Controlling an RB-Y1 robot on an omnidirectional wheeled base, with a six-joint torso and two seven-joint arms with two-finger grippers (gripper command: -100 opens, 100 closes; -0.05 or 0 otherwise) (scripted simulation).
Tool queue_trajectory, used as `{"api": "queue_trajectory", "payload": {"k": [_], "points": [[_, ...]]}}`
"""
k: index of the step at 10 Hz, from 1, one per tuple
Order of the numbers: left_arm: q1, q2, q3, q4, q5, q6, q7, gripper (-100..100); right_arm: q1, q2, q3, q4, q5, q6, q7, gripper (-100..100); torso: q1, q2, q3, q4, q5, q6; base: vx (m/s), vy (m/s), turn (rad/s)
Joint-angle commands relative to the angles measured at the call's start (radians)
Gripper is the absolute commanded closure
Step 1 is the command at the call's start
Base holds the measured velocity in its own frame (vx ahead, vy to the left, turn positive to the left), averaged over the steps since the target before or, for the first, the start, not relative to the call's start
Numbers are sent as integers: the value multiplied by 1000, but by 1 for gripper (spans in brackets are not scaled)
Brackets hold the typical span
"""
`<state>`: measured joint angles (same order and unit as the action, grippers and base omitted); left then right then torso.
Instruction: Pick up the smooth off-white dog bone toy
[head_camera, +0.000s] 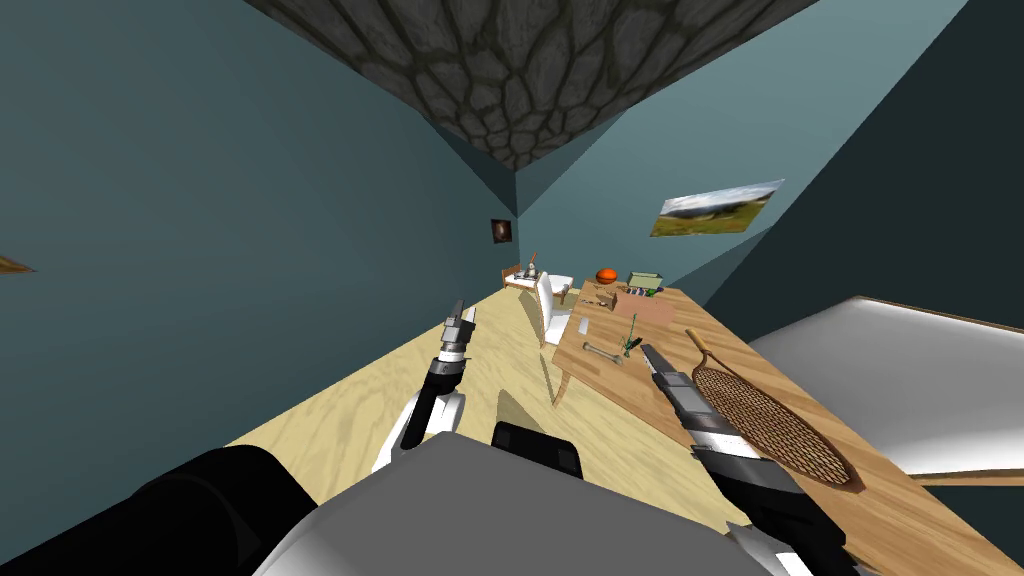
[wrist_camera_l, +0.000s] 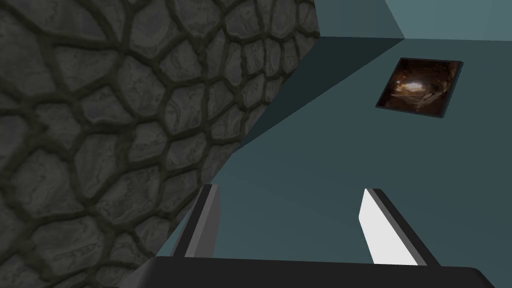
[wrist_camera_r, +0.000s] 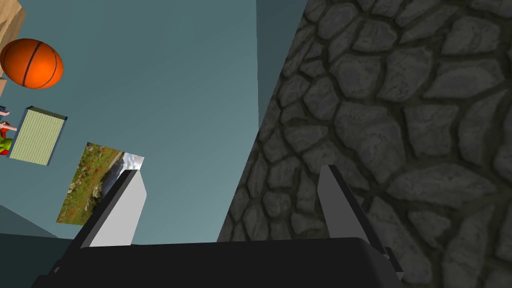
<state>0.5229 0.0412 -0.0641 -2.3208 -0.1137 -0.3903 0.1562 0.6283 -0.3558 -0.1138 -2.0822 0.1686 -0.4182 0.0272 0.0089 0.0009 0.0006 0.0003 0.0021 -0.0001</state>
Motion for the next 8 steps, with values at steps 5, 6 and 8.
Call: {"api": "queue_trajectory", "payload": {"k": [5, 6, 8], "points": [[0, 0, 0, 0, 0, 0, 0, 0, 40, -133, -3, 154, 119, -21, 79, -100, -4, -1, -1, 0, -1, 0, 12, 87, 72], [0, 0, 0, 0, 0, 0, 0, 0, 50, -162, -3, 191, 150, -25, 100, -100, -4, -2, -1, 0, -1, 0, 42, 98, 144], [0, 0, 0, 0, 0, 0, 0, 0, 61, -207, -2, 239, 195, -29, 120, -100, -5, -3, -2, -1, -1, 0, 58, 73, 64]]}}
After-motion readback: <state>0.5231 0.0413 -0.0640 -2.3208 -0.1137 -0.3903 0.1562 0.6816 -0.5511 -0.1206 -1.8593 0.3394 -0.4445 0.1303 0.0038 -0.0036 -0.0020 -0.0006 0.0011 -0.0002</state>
